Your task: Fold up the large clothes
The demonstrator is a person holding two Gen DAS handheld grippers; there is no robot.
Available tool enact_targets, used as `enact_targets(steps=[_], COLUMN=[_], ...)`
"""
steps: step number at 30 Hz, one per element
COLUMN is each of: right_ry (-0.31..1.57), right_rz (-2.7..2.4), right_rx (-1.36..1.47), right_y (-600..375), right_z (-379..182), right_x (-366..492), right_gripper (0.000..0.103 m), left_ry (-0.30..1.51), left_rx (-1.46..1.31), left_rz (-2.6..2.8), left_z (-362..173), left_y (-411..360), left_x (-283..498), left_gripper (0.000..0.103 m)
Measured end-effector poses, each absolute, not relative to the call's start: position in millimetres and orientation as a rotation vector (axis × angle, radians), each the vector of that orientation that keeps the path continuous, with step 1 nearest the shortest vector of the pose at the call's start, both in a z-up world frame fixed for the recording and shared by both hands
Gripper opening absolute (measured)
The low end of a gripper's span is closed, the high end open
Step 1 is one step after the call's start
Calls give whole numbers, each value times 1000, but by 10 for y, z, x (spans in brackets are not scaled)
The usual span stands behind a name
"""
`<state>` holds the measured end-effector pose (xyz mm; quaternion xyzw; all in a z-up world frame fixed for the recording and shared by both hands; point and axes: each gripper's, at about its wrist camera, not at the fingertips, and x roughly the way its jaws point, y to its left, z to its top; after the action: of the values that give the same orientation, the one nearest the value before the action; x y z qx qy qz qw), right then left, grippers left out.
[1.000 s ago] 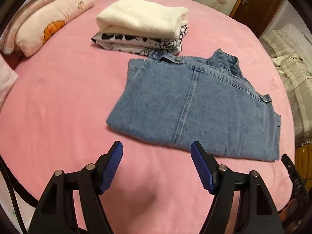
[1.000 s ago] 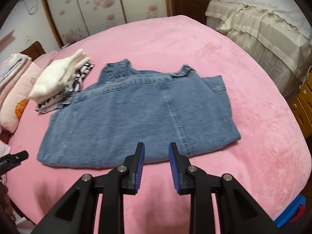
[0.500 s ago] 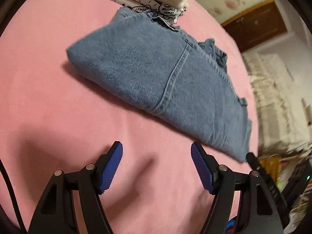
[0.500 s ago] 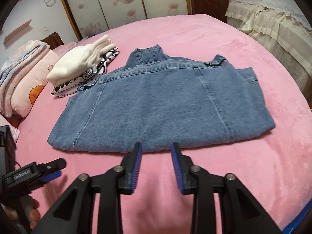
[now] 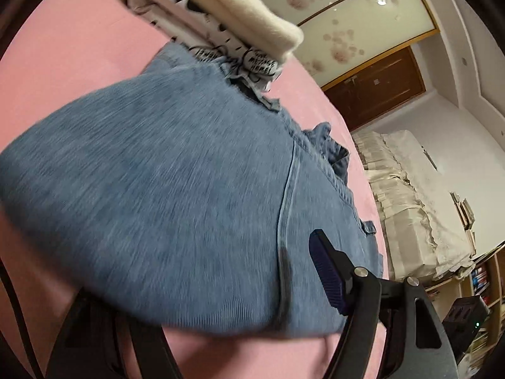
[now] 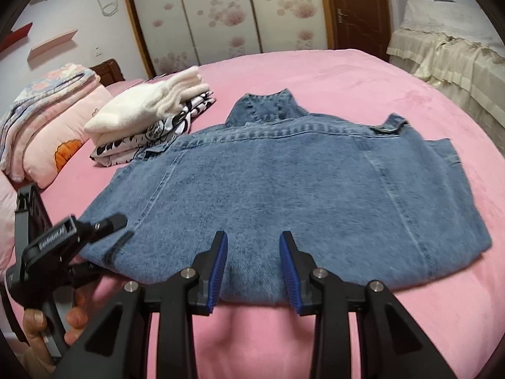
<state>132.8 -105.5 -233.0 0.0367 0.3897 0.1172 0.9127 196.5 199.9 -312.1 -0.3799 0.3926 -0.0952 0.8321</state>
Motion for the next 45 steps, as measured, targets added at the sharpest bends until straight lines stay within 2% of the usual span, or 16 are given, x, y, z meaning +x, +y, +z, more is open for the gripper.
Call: enact_targets(steps=[2, 3, 5, 8, 10, 15, 22, 26, 31, 36, 39, 43, 45], right_ry=[803, 804, 804, 800, 815, 896, 937, 977, 1031, 936, 940, 975, 992], right_rz=[248, 249, 251, 243, 242, 253, 314, 363, 401, 142, 4, -99, -133], right_rx=[61, 57, 51, 39, 28, 10, 161, 264, 492, 473, 402, 365, 393], right_y=[-1026, -1019, -1006, -1002, -994, -981, -1203, -1343, -1843, -2768, -3245, -3535, -3631], right_z=[-2382, -2393, -2400, -2389, -2416, -2701, -2797, -2819, -2685, -2397, -2370, -2462, -2522], right_x=[1410, 1440, 1517, 1614, 1686, 1802, 1865, 1934, 1944, 1475, 1205, 1038, 997], right_gripper=[32, 30, 22, 10, 7, 4, 4, 4, 3, 3, 3, 3, 3], left_ry=[819, 819, 820, 812, 795, 708, 607, 564, 553, 604, 669, 772, 769], left_rx=[-796, -786, -746, -707, -648, -426, -221, -55, 145, 177, 196, 339, 362], left_rz=[-178, -163, -89, -42, -20, 1, -58, -166, -313, -445, -539, -609, -607], left_z=[-3092, -3071, -3012, -2898, -2779, -2364, -1843, -1552, -1438, -1576, -1868, -2549, -2654], left_y=[1957, 1944, 1909, 1899, 1838, 1470, 874, 279, -536, -1066, -1449, -1932, -1967], left_x=[2055, 2073, 2113, 2051, 2023, 1968, 1884, 1886, 1921, 2027, 2061, 1967, 1936], left_gripper=[70, 65, 33, 20, 13, 11, 10, 10, 10, 10, 10, 11, 11])
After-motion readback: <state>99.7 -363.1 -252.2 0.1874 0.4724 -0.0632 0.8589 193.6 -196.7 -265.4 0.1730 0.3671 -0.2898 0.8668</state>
